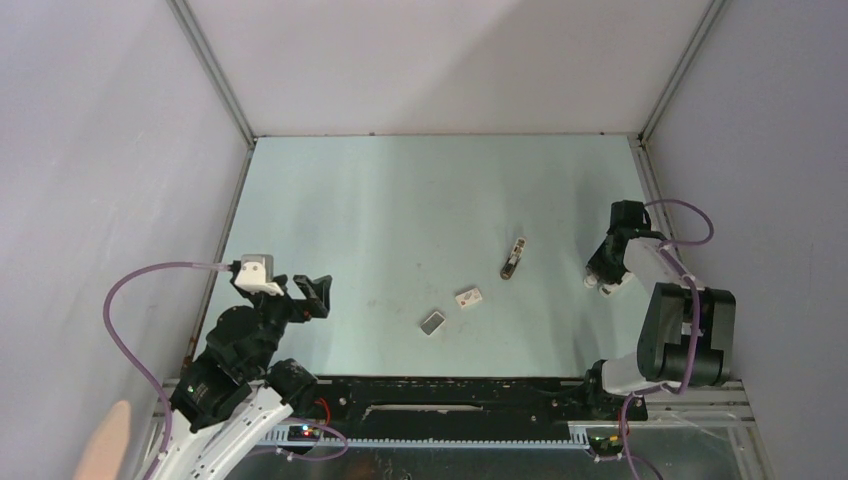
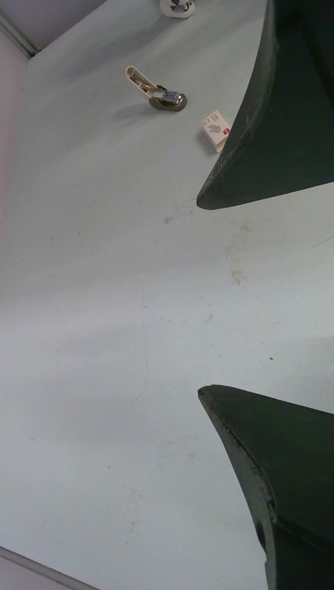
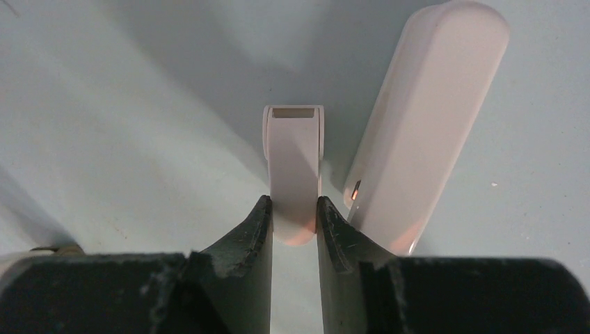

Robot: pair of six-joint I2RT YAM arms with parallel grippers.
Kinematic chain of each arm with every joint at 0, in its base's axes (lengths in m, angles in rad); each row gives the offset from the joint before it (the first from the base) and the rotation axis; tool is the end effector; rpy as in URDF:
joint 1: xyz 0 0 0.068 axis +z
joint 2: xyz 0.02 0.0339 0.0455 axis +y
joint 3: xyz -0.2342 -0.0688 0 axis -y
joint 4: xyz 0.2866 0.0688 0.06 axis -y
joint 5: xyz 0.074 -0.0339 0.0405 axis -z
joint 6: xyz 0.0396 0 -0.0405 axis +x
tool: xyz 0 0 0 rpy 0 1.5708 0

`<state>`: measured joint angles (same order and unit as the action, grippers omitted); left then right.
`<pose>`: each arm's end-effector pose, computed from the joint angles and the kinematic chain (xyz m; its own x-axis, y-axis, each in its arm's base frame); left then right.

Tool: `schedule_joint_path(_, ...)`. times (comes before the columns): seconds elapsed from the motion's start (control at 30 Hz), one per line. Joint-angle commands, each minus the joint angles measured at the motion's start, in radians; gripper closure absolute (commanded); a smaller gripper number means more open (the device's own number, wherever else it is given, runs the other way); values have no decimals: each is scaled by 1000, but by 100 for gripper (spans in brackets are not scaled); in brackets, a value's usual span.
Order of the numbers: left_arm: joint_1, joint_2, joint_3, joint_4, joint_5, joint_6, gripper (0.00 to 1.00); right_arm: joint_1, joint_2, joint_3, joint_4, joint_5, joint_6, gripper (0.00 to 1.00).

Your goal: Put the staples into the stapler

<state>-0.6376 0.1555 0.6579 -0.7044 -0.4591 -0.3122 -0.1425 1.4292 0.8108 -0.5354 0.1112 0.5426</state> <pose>0.1054 -0.0563 0.3184 -0.2102 -0.1870 -0.9596 0.1263 0.9681 -0.2163 0.2975 -0.0471 0.1245 -0.6792 0.6159 -0.3992 0.6263 0.7699 0.1222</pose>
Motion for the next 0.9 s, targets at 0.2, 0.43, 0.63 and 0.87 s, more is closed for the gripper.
schedule_joint_path(0.2, 18, 63, 21, 42, -3, 33, 0, -10, 112, 97, 4, 1, 79, 70)
schedule_joint_path(0.43, 18, 195, 79, 47, 5, 32, 0, 7, -13, 117, -62, 21, 89, 42)
schedule_joint_path(0.63, 18, 313, 152, 98, 5, 58, 0, 94, -118, 142, -97, 42, 76, 32)
schedule_joint_path(0.87, 19, 464, 250, 158, 16, 83, 0, 385, -120, 142, -18, 133, 142, 25)
